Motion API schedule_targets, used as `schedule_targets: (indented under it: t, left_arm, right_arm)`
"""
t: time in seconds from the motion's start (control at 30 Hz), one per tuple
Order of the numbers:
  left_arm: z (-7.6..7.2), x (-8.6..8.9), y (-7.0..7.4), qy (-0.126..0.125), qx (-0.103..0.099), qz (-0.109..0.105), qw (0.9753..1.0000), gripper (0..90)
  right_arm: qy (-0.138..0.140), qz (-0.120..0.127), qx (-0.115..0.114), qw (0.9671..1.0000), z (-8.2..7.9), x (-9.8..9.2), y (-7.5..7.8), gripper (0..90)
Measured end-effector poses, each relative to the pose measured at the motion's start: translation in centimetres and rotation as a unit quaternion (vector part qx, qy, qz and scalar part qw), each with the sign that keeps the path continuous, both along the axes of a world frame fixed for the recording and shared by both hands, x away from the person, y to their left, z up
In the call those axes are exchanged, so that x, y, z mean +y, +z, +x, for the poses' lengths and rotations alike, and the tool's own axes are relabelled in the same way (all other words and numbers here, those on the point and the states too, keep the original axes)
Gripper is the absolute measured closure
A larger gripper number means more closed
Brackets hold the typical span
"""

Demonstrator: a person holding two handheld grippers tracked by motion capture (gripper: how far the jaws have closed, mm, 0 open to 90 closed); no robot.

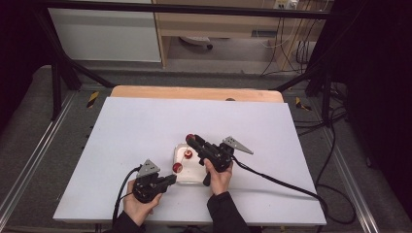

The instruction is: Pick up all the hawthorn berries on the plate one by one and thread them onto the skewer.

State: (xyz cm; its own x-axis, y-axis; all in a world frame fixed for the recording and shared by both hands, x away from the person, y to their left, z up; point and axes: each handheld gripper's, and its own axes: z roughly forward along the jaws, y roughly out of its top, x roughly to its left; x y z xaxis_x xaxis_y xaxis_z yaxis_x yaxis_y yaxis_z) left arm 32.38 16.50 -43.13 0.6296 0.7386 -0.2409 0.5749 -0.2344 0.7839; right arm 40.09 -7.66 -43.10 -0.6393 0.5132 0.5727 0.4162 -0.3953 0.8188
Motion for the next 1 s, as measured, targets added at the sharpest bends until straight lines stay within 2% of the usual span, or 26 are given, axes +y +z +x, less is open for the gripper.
schedule_targets:
  t: [0.37,0.5,0.67,0.8,1.0]
  left_arm:
    - [0.1,-0.1,0.2,0.008,-0.004,-0.003,1.0,88.4]
    - [0.3,-0.3,0.3,0.008,0.003,-0.006,0.9999,88.4]
    - [0.4,-0.6,0.2,0.011,-0.003,-0.007,0.9999,88.5]
    - [0.1,-0.7,0.1,0.02,-0.022,-0.016,0.9994,88.5]
    - [-0.3,-1.4,0.0,0.033,-0.028,-0.029,0.9986,88.5]
  right_arm:
    - [0.008,-0.005,0.006,0.9999,-0.3,0.3,-0.5,62.2]
    - [0.01,-0.006,0.01,0.9999,-0.5,0.5,-0.8,62.3]
    - [0.01,-0.006,0.009,0.9999,-0.5,0.4,-0.6,62.3]
    - [0.01,0.007,0.016,0.9998,-0.5,0.3,-0.3,62.3]
    - [0.002,0.028,0.029,0.9992,-0.6,0.3,-0.3,62.5]
